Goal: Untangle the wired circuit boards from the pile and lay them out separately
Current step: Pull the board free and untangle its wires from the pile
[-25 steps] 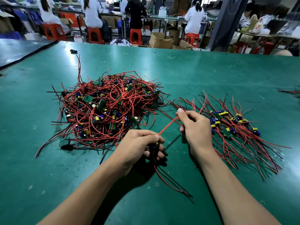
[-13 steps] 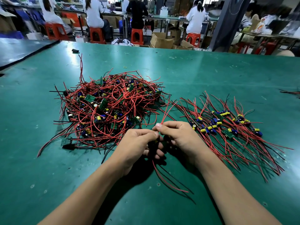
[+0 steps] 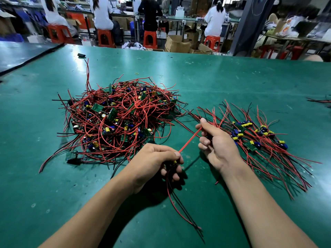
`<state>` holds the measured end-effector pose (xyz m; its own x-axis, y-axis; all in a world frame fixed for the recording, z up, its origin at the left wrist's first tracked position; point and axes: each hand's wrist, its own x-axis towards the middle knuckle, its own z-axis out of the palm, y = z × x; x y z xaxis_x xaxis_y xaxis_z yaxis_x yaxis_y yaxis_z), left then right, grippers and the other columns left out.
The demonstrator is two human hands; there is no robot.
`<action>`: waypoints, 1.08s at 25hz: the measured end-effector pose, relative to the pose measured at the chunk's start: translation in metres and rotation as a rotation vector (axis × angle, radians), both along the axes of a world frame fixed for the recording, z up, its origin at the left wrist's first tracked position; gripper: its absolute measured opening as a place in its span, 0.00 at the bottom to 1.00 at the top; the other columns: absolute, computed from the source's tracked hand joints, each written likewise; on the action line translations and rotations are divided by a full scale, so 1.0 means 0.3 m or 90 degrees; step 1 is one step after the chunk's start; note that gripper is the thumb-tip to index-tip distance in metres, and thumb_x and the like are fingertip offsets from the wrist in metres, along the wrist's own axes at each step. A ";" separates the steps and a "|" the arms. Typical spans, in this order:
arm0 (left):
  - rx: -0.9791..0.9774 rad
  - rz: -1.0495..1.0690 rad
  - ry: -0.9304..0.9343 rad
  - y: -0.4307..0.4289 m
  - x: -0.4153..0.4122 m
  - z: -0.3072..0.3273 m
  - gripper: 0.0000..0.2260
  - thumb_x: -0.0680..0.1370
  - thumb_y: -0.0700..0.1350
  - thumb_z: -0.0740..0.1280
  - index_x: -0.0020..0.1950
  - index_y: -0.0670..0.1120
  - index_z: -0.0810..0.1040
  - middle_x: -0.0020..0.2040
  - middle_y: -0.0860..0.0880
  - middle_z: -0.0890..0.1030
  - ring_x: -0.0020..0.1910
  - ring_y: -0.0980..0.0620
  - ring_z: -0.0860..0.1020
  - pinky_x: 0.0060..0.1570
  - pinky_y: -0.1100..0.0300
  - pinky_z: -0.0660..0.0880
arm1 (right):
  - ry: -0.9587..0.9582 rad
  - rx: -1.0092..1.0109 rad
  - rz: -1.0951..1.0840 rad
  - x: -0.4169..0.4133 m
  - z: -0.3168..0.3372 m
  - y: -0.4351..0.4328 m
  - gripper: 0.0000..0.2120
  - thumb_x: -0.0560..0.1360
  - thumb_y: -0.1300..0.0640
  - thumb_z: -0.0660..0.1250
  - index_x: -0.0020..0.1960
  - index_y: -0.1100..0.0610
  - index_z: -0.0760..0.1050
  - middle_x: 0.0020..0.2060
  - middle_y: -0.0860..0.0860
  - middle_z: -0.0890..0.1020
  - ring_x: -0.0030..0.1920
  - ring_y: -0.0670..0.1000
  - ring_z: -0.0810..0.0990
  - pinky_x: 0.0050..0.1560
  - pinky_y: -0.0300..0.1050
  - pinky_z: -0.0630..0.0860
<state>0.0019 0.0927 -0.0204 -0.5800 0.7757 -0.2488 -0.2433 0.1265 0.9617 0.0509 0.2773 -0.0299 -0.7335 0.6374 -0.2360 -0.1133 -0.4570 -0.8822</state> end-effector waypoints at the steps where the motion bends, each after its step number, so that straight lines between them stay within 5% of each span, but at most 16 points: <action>1: 0.001 -0.001 -0.005 0.001 -0.001 0.001 0.10 0.79 0.39 0.65 0.41 0.39 0.82 0.34 0.41 0.81 0.28 0.48 0.79 0.29 0.63 0.73 | 0.011 -0.054 0.008 0.002 0.008 0.002 0.12 0.79 0.56 0.69 0.38 0.61 0.78 0.27 0.47 0.69 0.20 0.42 0.62 0.19 0.34 0.59; 7: 0.011 0.010 -0.009 0.008 0.000 -0.002 0.09 0.80 0.39 0.65 0.44 0.38 0.82 0.35 0.40 0.81 0.29 0.48 0.79 0.30 0.62 0.76 | 0.083 -0.320 0.044 0.014 0.030 0.001 0.18 0.77 0.58 0.67 0.30 0.61 0.76 0.23 0.47 0.64 0.17 0.42 0.61 0.17 0.34 0.59; 10: 0.033 0.054 -0.027 0.014 -0.002 -0.011 0.07 0.80 0.38 0.65 0.50 0.35 0.81 0.35 0.40 0.81 0.28 0.48 0.79 0.28 0.62 0.77 | 0.065 -0.224 0.041 0.012 0.024 -0.009 0.15 0.79 0.51 0.67 0.40 0.61 0.77 0.27 0.47 0.67 0.20 0.41 0.62 0.19 0.33 0.60; 15: 0.076 0.116 -0.045 0.017 -0.006 -0.013 0.08 0.79 0.42 0.67 0.56 0.40 0.78 0.38 0.43 0.84 0.28 0.48 0.78 0.29 0.61 0.75 | -0.022 -0.071 0.137 0.004 0.014 -0.032 0.32 0.69 0.34 0.68 0.55 0.61 0.81 0.31 0.48 0.72 0.24 0.43 0.65 0.22 0.34 0.64; 21: 0.157 0.190 -0.109 0.015 -0.029 -0.006 0.26 0.68 0.54 0.73 0.61 0.41 0.76 0.35 0.47 0.82 0.25 0.53 0.75 0.25 0.64 0.74 | -0.005 0.066 0.440 0.036 0.011 -0.084 0.17 0.66 0.50 0.79 0.53 0.52 0.85 0.39 0.49 0.81 0.36 0.48 0.74 0.35 0.37 0.70; 27: 0.152 0.144 -0.080 0.005 -0.031 -0.002 0.22 0.65 0.57 0.74 0.55 0.48 0.82 0.34 0.50 0.81 0.24 0.56 0.74 0.22 0.66 0.71 | 0.058 0.048 0.487 0.036 -0.003 -0.137 0.10 0.70 0.56 0.77 0.50 0.54 0.85 0.41 0.53 0.84 0.40 0.50 0.81 0.45 0.43 0.77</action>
